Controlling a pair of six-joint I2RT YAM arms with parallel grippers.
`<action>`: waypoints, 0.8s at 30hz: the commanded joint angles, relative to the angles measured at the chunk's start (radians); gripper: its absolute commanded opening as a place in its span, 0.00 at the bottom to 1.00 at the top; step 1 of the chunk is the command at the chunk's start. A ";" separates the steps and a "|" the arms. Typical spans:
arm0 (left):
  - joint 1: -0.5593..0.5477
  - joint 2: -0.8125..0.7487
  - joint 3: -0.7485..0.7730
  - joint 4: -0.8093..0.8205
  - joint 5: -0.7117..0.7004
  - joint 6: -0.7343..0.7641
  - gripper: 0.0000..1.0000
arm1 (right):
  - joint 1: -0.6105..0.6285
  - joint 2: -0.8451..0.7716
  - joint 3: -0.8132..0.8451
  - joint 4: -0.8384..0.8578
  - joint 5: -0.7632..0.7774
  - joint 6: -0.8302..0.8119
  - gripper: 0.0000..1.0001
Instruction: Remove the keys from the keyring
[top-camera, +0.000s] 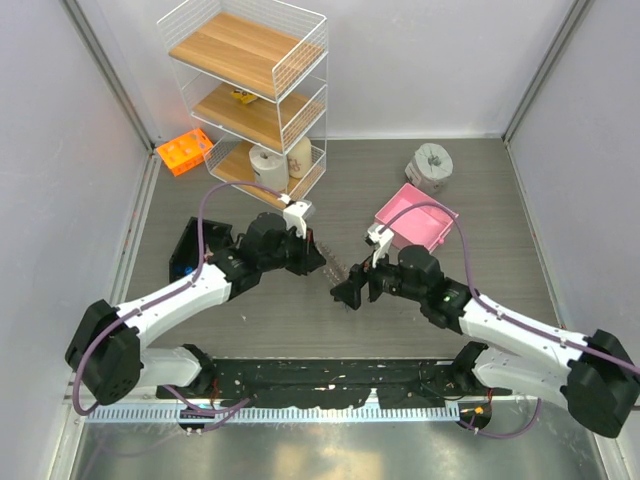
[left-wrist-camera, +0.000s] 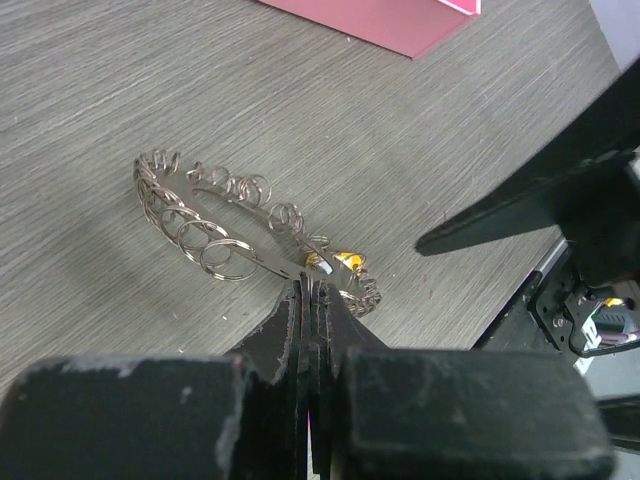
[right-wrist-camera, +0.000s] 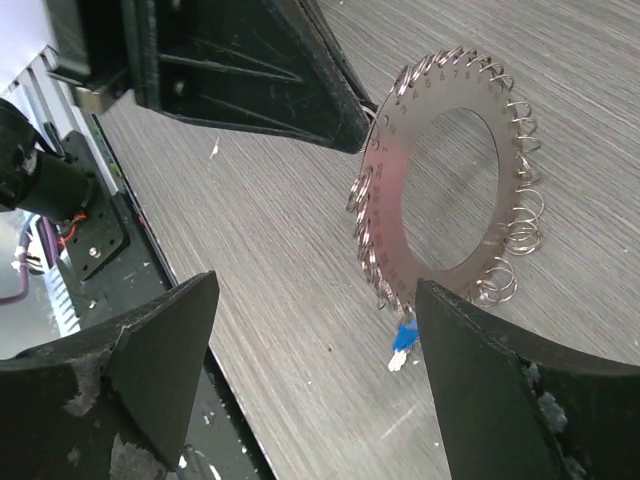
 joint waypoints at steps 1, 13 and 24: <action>-0.005 -0.050 0.033 0.013 0.028 0.039 0.00 | 0.000 0.094 0.060 0.142 -0.040 -0.100 0.84; -0.005 -0.050 0.056 -0.008 0.031 0.056 0.00 | 0.034 0.300 0.169 0.114 -0.009 -0.202 0.63; -0.005 -0.038 0.131 -0.025 0.056 0.050 0.00 | 0.080 0.322 0.168 0.104 0.092 -0.196 0.24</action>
